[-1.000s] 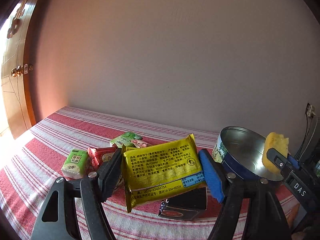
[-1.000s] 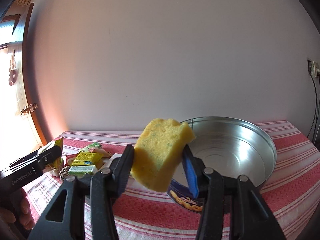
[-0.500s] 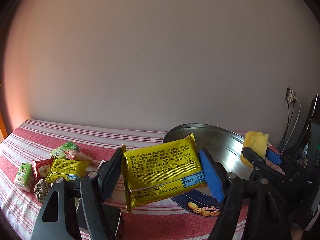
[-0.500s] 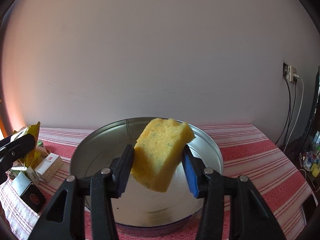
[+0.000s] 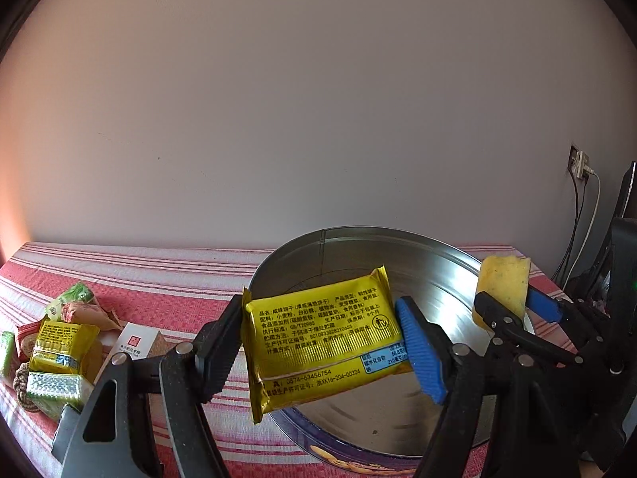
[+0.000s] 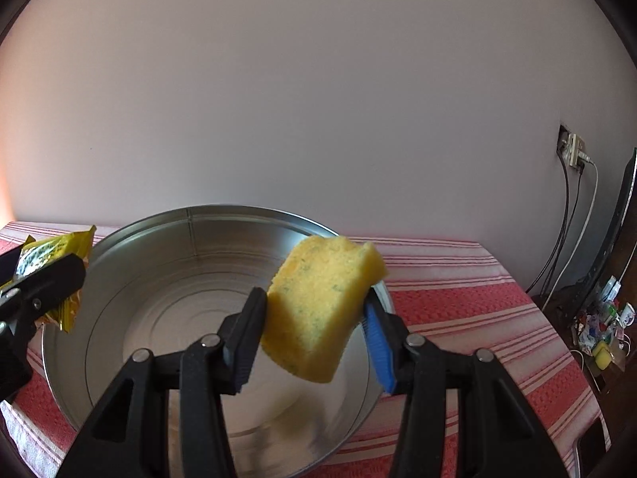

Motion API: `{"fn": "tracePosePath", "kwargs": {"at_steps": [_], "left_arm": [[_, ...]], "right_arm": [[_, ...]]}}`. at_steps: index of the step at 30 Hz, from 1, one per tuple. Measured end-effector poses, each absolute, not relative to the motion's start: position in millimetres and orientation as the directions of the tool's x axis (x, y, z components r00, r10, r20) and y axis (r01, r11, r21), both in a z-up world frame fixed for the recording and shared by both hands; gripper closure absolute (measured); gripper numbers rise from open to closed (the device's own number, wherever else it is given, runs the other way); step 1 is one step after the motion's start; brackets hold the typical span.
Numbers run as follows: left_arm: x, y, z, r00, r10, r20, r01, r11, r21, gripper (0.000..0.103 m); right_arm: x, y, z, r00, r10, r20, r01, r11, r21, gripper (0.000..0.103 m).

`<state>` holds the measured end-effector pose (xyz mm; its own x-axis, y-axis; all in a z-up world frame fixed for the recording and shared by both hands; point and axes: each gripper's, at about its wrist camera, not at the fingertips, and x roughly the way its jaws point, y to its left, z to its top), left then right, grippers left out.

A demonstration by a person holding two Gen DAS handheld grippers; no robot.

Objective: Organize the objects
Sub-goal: 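Carry the sponge and yellow packet over the blue tin with both grippers, then open both grippers to drop the sponge and yellow packet into the tin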

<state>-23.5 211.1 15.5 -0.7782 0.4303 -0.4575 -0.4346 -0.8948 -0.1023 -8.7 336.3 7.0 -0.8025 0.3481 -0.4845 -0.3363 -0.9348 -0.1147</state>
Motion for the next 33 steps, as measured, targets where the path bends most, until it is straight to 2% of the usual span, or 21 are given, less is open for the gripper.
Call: {"fn": "tracePosePath", "kwargs": {"at_steps": [16, 24, 25, 26, 28, 31, 33], "left_arm": [[-28, 226, -6, -0.778, 0.401, -0.484, -0.438, -0.898, -0.040, 0.027], [-17, 226, -2, -0.802, 0.393, -0.450, -0.427, -0.904, -0.029, 0.026], [-15, 225, -1, -0.808, 0.388, -0.444, -0.422, -0.906, -0.025, 0.020], [-13, 223, -1, -0.819, 0.376, -0.435, -0.409, -0.912, -0.019, 0.014], [-8, 216, 2, -0.842, 0.352, -0.408, -0.379, -0.925, -0.017, 0.004], [-7, 204, 3, -0.859, 0.334, -0.387, -0.352, -0.936, -0.026, 0.004], [-5, 196, 3, -0.865, 0.324, -0.382, -0.336, -0.941, -0.037, 0.004]], "right_arm": [[-16, 337, 0, -0.780, 0.349, -0.519, -0.329, -0.935, -0.134, 0.054], [-17, 336, 0, -0.786, 0.337, -0.518, -0.320, -0.939, -0.126, 0.051], [-17, 336, 1, -0.789, 0.334, -0.515, -0.320, -0.940, -0.120, 0.048], [-16, 336, 2, -0.792, 0.332, -0.512, -0.320, -0.940, -0.114, 0.033], [-12, 336, 5, -0.804, 0.343, -0.486, -0.334, -0.936, -0.108, 0.018], [-6, 334, 11, -0.822, 0.352, -0.448, -0.342, -0.934, -0.105, 0.008], [-6, 334, 12, -0.827, 0.350, -0.439, -0.341, -0.934, -0.103, 0.005]]}}
